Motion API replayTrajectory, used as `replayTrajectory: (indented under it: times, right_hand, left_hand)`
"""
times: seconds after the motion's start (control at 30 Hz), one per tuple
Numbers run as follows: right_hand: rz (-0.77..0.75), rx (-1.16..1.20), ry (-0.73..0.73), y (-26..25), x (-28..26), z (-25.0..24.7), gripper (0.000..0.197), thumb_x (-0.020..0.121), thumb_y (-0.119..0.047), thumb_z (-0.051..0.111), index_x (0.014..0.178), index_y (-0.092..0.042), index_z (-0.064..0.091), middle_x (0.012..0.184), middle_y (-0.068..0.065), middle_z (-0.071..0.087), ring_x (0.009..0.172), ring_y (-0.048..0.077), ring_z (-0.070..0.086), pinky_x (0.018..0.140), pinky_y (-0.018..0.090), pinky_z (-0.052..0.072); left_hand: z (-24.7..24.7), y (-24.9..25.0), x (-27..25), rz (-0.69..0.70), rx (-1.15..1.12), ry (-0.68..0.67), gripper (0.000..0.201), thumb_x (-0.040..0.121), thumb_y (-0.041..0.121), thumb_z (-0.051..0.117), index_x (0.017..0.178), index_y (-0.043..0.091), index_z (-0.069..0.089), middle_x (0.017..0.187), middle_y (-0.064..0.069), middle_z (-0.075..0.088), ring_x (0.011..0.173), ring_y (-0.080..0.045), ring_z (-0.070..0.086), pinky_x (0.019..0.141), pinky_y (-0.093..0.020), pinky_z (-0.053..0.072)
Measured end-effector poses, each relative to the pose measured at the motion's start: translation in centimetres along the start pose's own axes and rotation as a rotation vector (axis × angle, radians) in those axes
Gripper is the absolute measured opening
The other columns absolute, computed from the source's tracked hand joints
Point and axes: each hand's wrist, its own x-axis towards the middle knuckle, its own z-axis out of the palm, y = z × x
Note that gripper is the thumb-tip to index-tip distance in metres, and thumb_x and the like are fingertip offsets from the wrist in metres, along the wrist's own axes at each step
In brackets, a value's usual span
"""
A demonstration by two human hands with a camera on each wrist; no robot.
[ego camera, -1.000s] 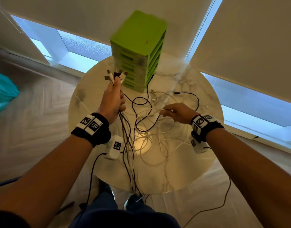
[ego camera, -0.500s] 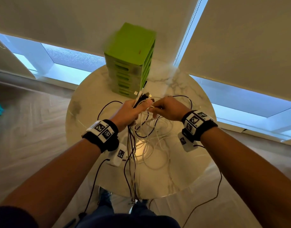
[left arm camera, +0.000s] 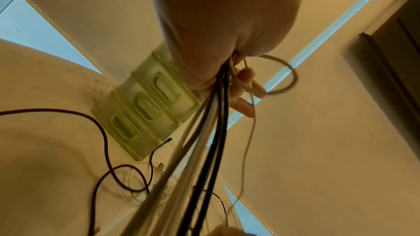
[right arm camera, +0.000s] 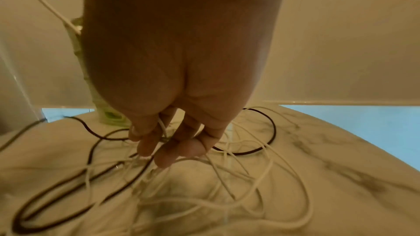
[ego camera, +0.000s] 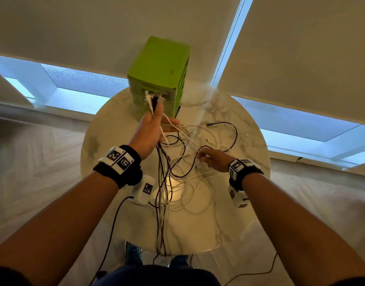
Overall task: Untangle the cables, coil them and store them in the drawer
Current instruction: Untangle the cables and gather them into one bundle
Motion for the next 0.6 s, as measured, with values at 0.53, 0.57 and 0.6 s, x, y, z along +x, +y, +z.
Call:
replayTrajectory:
  times: [0.53,0.57,0.6]
  right_hand:
    - [-0.26,-0.155,0.239,-7.6,0.0,-5.4,0.028,0.104,-0.032,0.053,0.101,-0.014,0.074,0.088,-0.008,0.076,0.058,0.0,0.064,0.062,0.012,0.05]
    - [-0.263,-0.168,0.248,-8.0,-0.1,-5.5,0.027,0.104,-0.032,0.054,0.101,-0.014,0.074,0.088,-0.008,0.076,0.057,-0.001,0.064,0.062,0.014,0.05]
    - [-0.263,-0.177,0.26,-8.3,-0.3,-5.6,0.026,0.104,-0.032,0.054,0.099,-0.015,0.073,0.087,-0.008,0.076,0.056,-0.001,0.064,0.06,0.015,0.051]
  left_hand:
    - [1.0,-2.3,0.8,-0.081,0.163,-0.08,0.044,0.087,0.054,0.075,0.113,0.019,0.067,0.06,0.007,0.032,0.047,-0.012,0.029,0.046,-0.028,0.024]
    - [1.1,-2.3,0.7,-0.094,0.166,-0.107,0.042,0.089,0.052,0.074,0.112,0.016,0.069,0.059,0.006,0.029,0.047,-0.012,0.027,0.046,-0.028,0.023]
    - [1.2,-2.0,0.6,-0.11,0.176,-0.133,0.04,0.091,0.049,0.072,0.109,0.013,0.07,0.057,0.007,0.028,0.046,-0.012,0.027,0.046,-0.027,0.023]
